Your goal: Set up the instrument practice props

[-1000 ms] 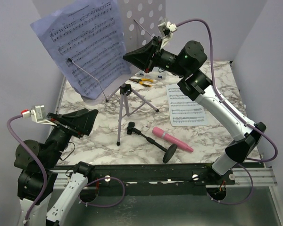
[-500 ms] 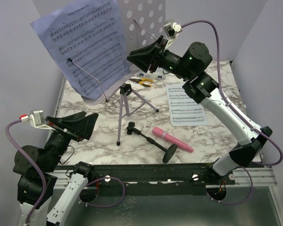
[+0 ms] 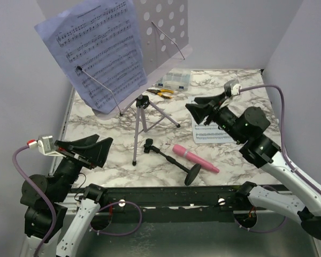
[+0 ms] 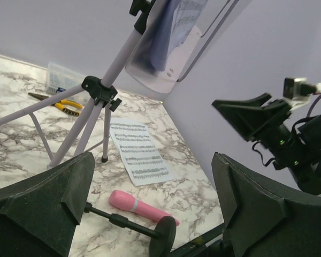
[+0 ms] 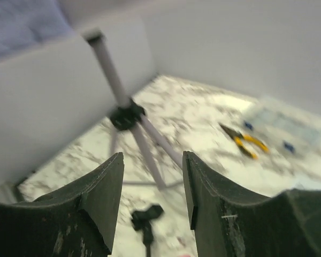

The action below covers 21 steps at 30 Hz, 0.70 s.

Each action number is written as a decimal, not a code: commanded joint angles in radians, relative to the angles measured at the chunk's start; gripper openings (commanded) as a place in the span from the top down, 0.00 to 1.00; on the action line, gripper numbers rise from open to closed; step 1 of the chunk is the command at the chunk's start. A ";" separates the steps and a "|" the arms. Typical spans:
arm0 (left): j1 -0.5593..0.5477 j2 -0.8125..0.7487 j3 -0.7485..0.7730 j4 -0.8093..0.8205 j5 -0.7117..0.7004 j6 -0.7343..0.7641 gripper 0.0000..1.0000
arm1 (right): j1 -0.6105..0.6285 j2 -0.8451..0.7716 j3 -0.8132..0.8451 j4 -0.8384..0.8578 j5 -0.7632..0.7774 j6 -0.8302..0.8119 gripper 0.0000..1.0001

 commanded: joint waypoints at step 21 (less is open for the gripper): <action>-0.005 -0.053 -0.215 -0.031 0.090 0.043 0.01 | -1.107 0.573 -0.412 0.202 -0.595 0.511 0.30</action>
